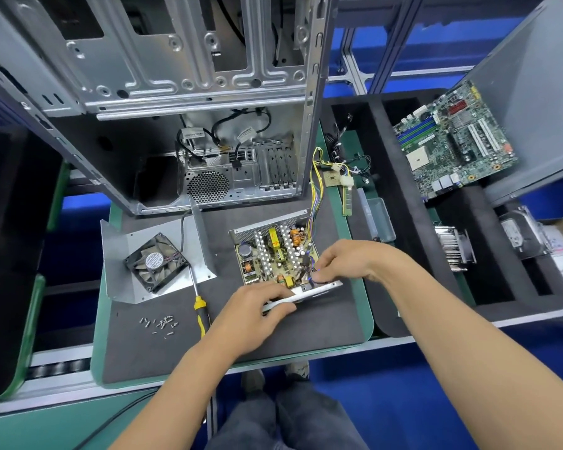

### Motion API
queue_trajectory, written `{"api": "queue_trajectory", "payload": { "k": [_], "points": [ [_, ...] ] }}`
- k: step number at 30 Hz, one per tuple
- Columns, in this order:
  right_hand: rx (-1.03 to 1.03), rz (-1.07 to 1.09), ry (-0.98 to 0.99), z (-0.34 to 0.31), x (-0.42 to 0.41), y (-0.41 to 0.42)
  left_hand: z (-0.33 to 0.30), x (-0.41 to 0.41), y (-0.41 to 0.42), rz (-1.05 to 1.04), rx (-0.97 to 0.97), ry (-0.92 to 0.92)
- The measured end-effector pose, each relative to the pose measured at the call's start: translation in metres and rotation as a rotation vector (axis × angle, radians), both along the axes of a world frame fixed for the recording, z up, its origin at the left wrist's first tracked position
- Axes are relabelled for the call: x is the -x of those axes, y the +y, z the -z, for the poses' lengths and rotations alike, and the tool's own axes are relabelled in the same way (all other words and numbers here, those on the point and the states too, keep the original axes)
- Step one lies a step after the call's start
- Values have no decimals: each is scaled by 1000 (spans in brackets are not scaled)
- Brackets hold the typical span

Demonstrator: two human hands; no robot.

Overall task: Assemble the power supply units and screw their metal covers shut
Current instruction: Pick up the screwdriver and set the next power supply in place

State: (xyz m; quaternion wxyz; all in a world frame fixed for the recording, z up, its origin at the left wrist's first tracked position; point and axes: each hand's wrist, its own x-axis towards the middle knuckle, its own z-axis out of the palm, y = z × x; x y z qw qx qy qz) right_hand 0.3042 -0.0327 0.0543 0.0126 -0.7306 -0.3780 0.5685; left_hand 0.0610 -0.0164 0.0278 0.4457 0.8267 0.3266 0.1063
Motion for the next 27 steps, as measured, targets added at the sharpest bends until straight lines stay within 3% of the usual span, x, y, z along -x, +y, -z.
{"api": "queue_trajectory", "payload": {
  "k": [4, 7, 16, 27],
  "points": [
    [116, 16, 86, 2, -7, -6, 1, 0, 0, -2, 8, 9],
    [91, -3, 91, 1, -10, -3, 0, -1, -1, 3, 10, 23],
    [116, -383, -125, -11, 4, 17, 0, -3, -3, 50, -118, 95],
    [105, -540, -134, -12, 3, 16, -3, -3, -9, 34, -193, 97]
  ]
}}
